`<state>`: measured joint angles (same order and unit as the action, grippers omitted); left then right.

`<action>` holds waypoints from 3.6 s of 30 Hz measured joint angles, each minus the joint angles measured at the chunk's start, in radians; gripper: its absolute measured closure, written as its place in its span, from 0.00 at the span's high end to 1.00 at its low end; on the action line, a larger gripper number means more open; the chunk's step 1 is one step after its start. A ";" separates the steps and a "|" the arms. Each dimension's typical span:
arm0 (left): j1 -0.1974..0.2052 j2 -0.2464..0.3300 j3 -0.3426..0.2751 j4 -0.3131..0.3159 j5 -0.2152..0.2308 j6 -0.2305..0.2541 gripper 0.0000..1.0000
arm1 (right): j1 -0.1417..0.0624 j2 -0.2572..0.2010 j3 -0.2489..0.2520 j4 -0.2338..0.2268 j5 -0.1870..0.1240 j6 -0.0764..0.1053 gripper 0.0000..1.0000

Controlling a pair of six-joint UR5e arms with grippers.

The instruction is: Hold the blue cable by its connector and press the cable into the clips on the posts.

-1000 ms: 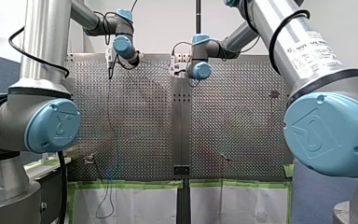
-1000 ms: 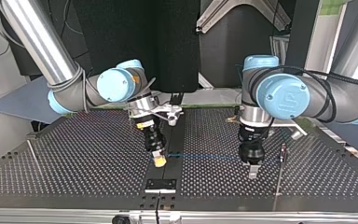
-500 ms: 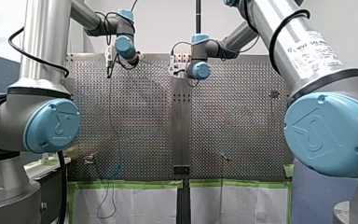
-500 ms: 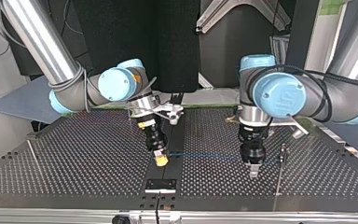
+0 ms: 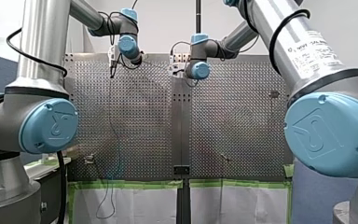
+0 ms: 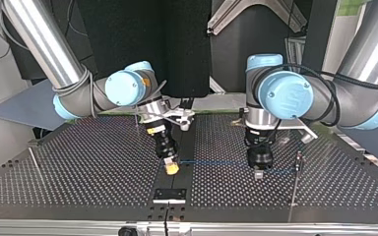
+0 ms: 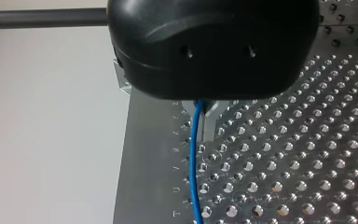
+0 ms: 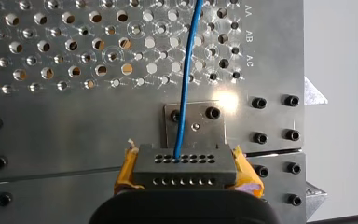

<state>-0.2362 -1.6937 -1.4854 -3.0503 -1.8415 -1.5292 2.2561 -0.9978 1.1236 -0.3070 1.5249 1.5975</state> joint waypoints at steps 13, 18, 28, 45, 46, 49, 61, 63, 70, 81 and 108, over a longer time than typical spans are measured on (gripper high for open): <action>-0.031 -0.046 -0.036 0.032 -0.016 0.008 0.00 | 0.002 0.000 0.028 0.009 0.008 0.005 0.00; -0.067 -0.059 -0.072 0.070 -0.043 0.000 0.00 | -0.003 -0.001 0.071 0.006 0.039 0.008 0.00; -0.111 -0.107 -0.167 0.166 -0.056 -0.016 0.00 | -0.005 0.000 0.166 -0.007 0.129 -0.006 0.00; -0.245 -0.272 -0.245 0.333 -0.099 -0.059 0.00 | -0.005 0.000 0.327 -0.053 0.194 -0.005 0.00; -0.247 -0.278 -0.248 0.340 -0.099 -0.060 0.00 | -0.006 0.000 0.336 -0.061 0.197 -0.004 0.00; -0.251 -0.289 -0.256 0.359 -0.100 -0.064 0.00 | -0.008 0.000 0.366 -0.089 0.211 -0.006 0.00; -0.292 -0.299 -0.297 0.452 -0.104 -0.099 0.00 | -0.023 0.009 0.489 -0.210 0.255 -0.033 0.00; -0.299 -0.312 -0.303 0.467 -0.105 -0.102 0.00 | -0.028 0.012 0.510 -0.231 0.256 -0.032 0.00; -0.324 -0.374 -0.308 0.521 -0.104 -0.119 0.00 | -0.051 0.035 0.576 -0.297 0.259 -0.030 0.00; -0.352 -0.480 -0.308 0.596 -0.103 -0.137 0.00 | -0.069 0.140 0.686 -0.399 0.283 -0.038 0.00; -0.412 -0.719 -0.255 0.681 -0.129 -0.134 0.00 | -0.195 0.300 0.781 -0.541 0.249 -0.033 0.00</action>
<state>-0.6478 -2.4126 -1.7400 -2.3690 -1.9708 -1.6629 2.0616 -0.6976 1.9045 -0.8480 1.7743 1.5643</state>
